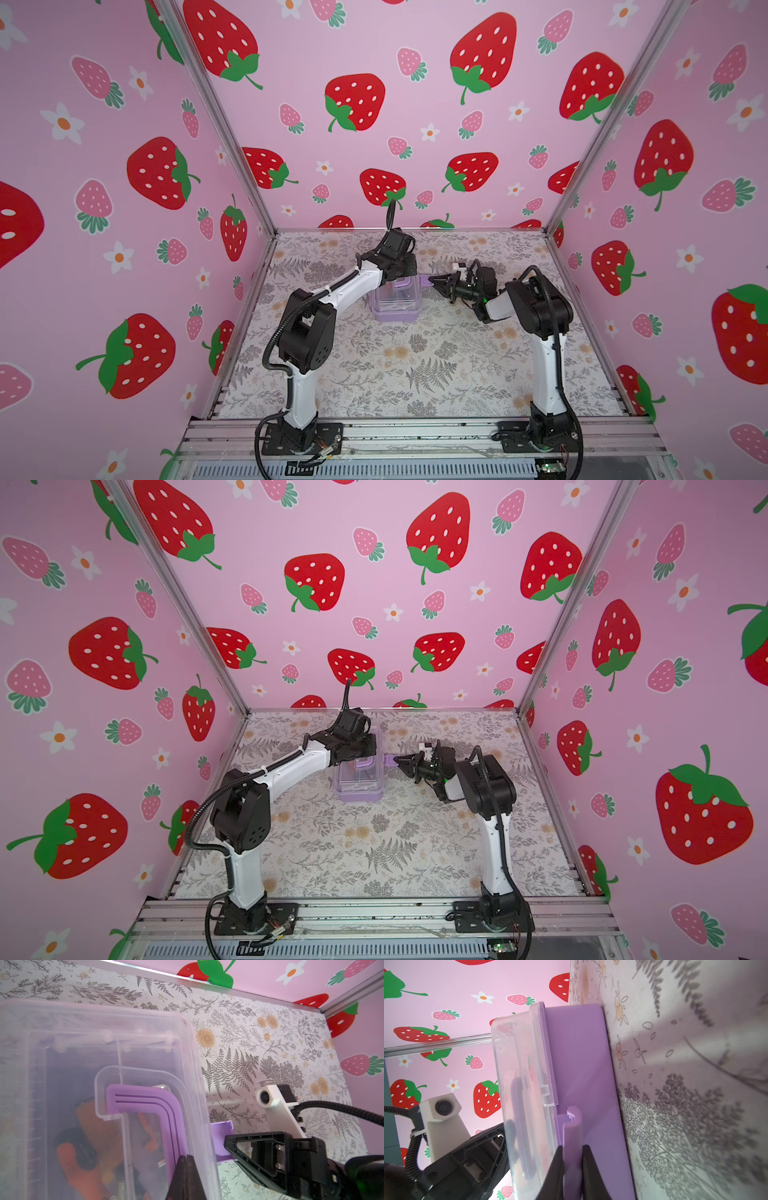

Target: Pack the tool kit

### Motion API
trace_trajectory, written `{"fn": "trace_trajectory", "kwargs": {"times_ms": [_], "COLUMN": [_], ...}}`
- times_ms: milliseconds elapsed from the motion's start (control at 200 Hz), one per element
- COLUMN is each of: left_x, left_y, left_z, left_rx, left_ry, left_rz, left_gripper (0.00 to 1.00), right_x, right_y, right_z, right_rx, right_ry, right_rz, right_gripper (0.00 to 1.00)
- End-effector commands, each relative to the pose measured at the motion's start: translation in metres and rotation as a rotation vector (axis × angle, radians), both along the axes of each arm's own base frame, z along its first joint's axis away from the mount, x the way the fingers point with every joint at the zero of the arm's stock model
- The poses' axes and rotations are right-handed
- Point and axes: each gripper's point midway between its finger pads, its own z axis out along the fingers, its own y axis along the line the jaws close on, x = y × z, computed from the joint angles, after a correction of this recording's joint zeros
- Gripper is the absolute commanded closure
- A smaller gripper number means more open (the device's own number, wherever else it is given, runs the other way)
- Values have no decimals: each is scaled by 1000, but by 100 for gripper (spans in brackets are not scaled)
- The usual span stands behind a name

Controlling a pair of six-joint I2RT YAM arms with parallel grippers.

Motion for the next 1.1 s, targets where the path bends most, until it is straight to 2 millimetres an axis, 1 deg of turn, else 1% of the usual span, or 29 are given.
{"fn": "trace_trajectory", "kwargs": {"times_ms": [0,95,195,250,335,445,560,615,665,685,700,740,835,880,950,1096], "left_x": [-99,-100,-102,-104,-105,-108,-108,-109,-109,-109,-108,-109,-108,-108,-107,-107], "left_y": [3,4,5,6,8,9,10,10,10,10,10,10,10,10,9,9], "left_z": [-131,-132,-131,-130,-130,-128,-125,-123,-122,-122,-122,-122,-122,-123,-123,-121], "left_rx": [147,154,159,161,163,163,158,157,156,155,154,153,152,151,150,149], "left_ry": [473,477,480,481,482,484,477,476,474,471,470,471,468,467,464,459], "left_rz": [-119,-123,-129,-133,-130,-130,-129,-130,-130,-130,-129,-128,-129,-129,-130,-133], "left_gripper": [100,100,100,100,100,100,100,100,100,100,100,100,100,100,100,100], "right_x": [-96,-110,-122,-124,-123,-119,-108,-101,-90,-89,-84,-77,-69,-68,-67,-68], "right_y": [18,21,23,22,20,21,26,31,36,37,40,43,49,51,53,58], "right_z": [252,264,272,274,270,263,255,249,238,238,231,225,219,219,218,214], "right_rx": [385,400,411,415,414,408,357,295,210,182,147,73,-32,-45,-42,-12], "right_ry": [-926,-962,-982,-979,-962,-942,-909,-903,-889,-907,-890,-882,-893,-896,-880,-848], "right_rz": [238,259,275,268,252,237,217,204,186,178,174,162,146,148,152,169], "right_gripper": [100,100,100,100,100,100,100,100,100,100,100,100,100,96,86,71]}}
